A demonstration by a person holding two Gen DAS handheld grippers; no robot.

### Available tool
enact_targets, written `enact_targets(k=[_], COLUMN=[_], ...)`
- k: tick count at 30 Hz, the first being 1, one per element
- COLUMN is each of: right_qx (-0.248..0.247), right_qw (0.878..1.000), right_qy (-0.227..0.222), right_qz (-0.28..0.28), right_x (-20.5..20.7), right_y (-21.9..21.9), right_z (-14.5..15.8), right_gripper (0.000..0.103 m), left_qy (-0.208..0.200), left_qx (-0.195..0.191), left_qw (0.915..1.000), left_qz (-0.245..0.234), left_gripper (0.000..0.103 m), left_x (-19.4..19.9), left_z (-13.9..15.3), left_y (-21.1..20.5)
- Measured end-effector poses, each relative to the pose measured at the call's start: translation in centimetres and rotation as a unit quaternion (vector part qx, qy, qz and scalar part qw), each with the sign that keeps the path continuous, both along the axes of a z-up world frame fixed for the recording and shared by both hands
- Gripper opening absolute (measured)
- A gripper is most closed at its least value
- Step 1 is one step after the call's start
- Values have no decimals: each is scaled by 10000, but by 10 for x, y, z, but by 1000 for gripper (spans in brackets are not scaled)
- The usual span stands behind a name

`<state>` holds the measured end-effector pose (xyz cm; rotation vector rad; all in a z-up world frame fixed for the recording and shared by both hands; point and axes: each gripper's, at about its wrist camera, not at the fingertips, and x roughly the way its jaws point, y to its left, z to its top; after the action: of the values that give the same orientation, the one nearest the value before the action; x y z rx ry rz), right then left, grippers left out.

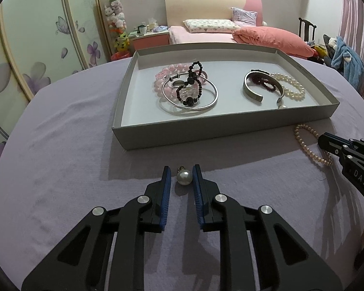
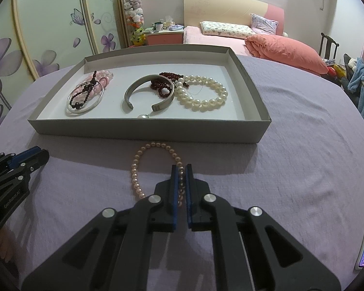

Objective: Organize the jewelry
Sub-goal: 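Grasp the pink pearl necklace with the right tool while the left tool grasps the loose pearl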

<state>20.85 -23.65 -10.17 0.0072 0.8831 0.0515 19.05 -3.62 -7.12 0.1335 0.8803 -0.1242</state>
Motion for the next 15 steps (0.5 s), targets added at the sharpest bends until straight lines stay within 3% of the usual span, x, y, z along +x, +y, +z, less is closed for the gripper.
enact_targets(k=[15], right_qx=[10], right_qw=[10000], right_qy=[3], right_qz=[-1], right_x=[-1], right_y=[2], right_z=[0], right_gripper=[7], left_qy=[3], left_qx=[-3], left_qw=[10000], left_qz=[-1], left_gripper=[19], left_x=[0], left_z=[0], left_y=[0])
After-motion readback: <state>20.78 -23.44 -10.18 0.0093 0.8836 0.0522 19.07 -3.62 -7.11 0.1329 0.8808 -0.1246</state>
